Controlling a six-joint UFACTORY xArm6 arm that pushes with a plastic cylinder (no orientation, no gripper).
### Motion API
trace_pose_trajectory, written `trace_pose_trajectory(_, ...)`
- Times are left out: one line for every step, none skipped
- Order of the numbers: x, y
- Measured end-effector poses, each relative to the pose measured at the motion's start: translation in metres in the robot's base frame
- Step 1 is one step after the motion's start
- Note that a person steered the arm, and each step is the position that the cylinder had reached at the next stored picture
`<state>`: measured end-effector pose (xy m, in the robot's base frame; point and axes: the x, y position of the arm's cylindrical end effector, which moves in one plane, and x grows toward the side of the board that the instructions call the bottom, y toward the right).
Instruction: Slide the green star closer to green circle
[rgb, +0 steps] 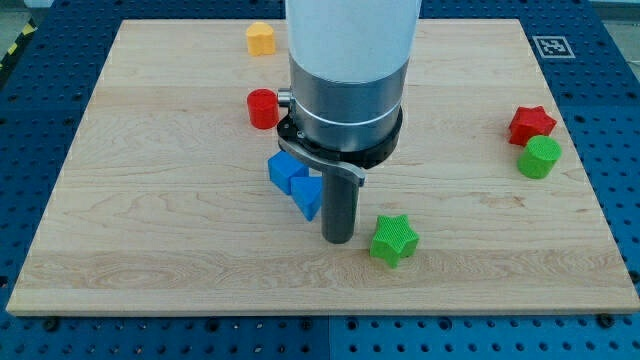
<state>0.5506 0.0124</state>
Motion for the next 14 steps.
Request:
trace_pose_trajectory(0.000, 0.000)
trace_pose_trajectory(0.007, 0.000)
trace_pose_trajectory(0.007, 0.001)
trace_pose_trajectory(0.007, -0.005)
trace_pose_trajectory(0.022, -0.003)
trace_pose_trajectory(0.033, 0.020)
trace_pose_trajectory(0.013, 0.053)
trace_pose_trajectory(0.008, 0.089)
trace_pose_trajectory(0.008, 0.119)
trace_pose_trajectory(-0.017, 0.125)
trace_pose_trajectory(-0.051, 0.106)
trace_pose_trajectory(-0.076, 0.107)
trace_pose_trajectory(-0.075, 0.142)
trace_pose_trajectory(-0.087, 0.135)
